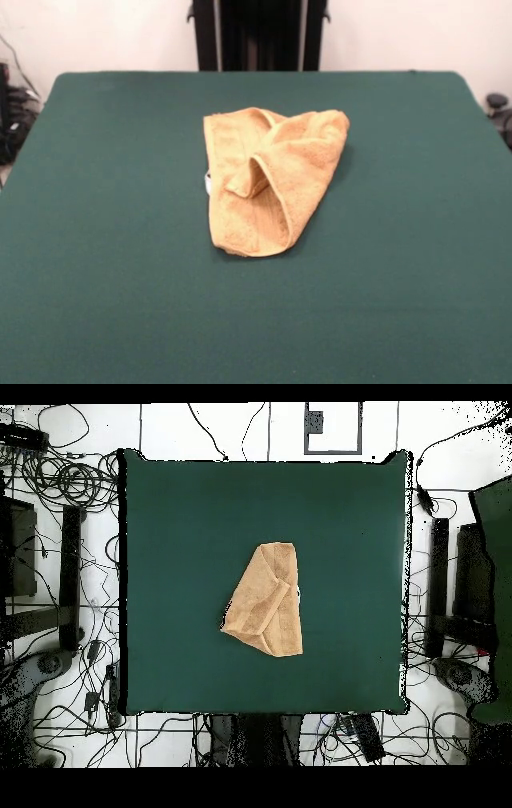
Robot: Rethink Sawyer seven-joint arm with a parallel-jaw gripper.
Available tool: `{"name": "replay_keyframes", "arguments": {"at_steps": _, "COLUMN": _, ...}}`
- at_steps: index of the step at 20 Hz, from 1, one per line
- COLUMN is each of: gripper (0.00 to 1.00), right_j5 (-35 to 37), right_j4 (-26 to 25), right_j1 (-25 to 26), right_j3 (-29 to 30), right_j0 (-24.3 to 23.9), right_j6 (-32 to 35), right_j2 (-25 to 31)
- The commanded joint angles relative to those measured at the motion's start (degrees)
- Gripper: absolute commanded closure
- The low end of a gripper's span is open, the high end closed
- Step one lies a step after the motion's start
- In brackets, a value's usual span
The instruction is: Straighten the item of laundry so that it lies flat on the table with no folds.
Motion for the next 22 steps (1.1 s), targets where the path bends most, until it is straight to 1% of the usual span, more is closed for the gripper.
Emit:
{"name": "replay_keyframes", "arguments": {"at_steps": 1, "gripper": 0.00, "right_j5": 12.5, "right_j4": -3.8, "right_j1": 1.1, "right_j3": 0.7, "right_j0": 6.1, "right_j6": -6.5, "right_j2": -1.6}}
{"name": "replay_keyframes", "arguments": {"at_steps": 2, "gripper": 0.00, "right_j5": 12.5, "right_j4": -3.9, "right_j1": 1.5, "right_j3": 0.5, "right_j0": 5.6, "right_j6": -6.3, "right_j2": -1.5}}
{"name": "replay_keyframes", "arguments": {"at_steps": 3, "gripper": 0.00, "right_j5": 12.4, "right_j4": -3.4, "right_j1": 1.1, "right_j3": 1.2, "right_j0": 8.6, "right_j6": -4.2, "right_j2": -1.7}}
{"name": "replay_keyframes", "arguments": {"at_steps": 4, "gripper": 0.00, "right_j5": 12.4, "right_j4": -3.6, "right_j1": 1.1, "right_j3": 1.2, "right_j0": 8.9, "right_j6": -3.6, "right_j2": -1.9}}
{"name": "replay_keyframes", "arguments": {"at_steps": 5, "gripper": 0.00, "right_j5": 12.4, "right_j4": -3.2, "right_j1": 0.3, "right_j3": 1.9, "right_j0": 11.3, "right_j6": -2.2, "right_j2": -2.4}}
{"name": "replay_keyframes", "arguments": {"at_steps": 6, "gripper": 0.00, "right_j5": 12.5, "right_j4": -3.3, "right_j1": 0.0, "right_j3": 2.1, "right_j0": 11.5, "right_j6": -2.0, "right_j2": -2.5}}
{"name": "replay_keyframes", "arguments": {"at_steps": 7, "gripper": 0.00, "right_j5": 12.5, "right_j4": -3.2, "right_j1": -0.5, "right_j3": 2.4, "right_j0": 12.9, "right_j6": -1.0, "right_j2": -2.8}}
{"name": "replay_keyframes", "arguments": {"at_steps": 8, "gripper": 0.00, "right_j5": 12.8, "right_j4": -3.0, "right_j1": -0.5, "right_j3": 2.5, "right_j0": 12.6, "right_j6": -1.4, "right_j2": -2.4}}
{"name": "replay_keyframes", "arguments": {"at_steps": 10, "gripper": 0.00, "right_j5": 14.2, "right_j4": -1.0, "right_j1": -0.3, "right_j3": 3.0, "right_j0": 11.1, "right_j6": -3.8, "right_j2": -0.2}}
{"name": "replay_keyframes", "arguments": {"at_steps": 13, "gripper": 0.00, "right_j5": 17.1, "right_j4": 4.7, "right_j1": 1.3, "right_j3": 3.7, "right_j0": 4.1, "right_j6": -13.5, "right_j2": 5.2}}
{"name": "replay_keyframes", "arguments": {"at_steps": 15, "gripper": 0.00, "right_j5": 18.1, "right_j4": 7.7, "right_j1": 2.7, "right_j3": 3.6, "right_j0": 1.0, "right_j6": -18.6, "right_j2": 7.4}}
{"name": "replay_keyframes", "arguments": {"at_steps": 16, "gripper": 0.00, "right_j5": 18.4, "right_j4": 8.7, "right_j1": 3.2, "right_j3": 3.5, "right_j0": 0.1, "right_j6": -20.2, "right_j2": 8.1}}
{"name": "replay_keyframes", "arguments": {"at_steps": 17, "gripper": 0.00, "right_j5": 18.5, "right_j4": 10.8, "right_j1": 4.3, "right_j3": 3.2, "right_j0": -1.7, "right_j6": -23.6, "right_j2": 9.0}}
{"name": "replay_keyframes", "arguments": {"at_steps": 18, "gripper": 0.00, "right_j5": 18.6, "right_j4": 12.0, "right_j1": 5.0, "right_j3": 3.0, "right_j0": -2.7, "right_j6": -25.4, "right_j2": 9.5}}
{"name": "replay_keyframes", "arguments": {"at_steps": 21, "gripper": 0.00, "right_j5": 17.0, "right_j4": 17.6, "right_j1": 9.7, "right_j3": 1.3, "right_j0": -6.3, "right_j6": -33.5, "right_j2": 10.8}}
{"name": "replay_keyframes", "arguments": {"at_steps": 22, "gripper": 0.00, "right_j5": 16.4, "right_j4": 18.7, "right_j1": 10.8, "right_j3": 0.9, "right_j0": -6.8, "right_j6": -35.2, "right_j2": 10.8}}
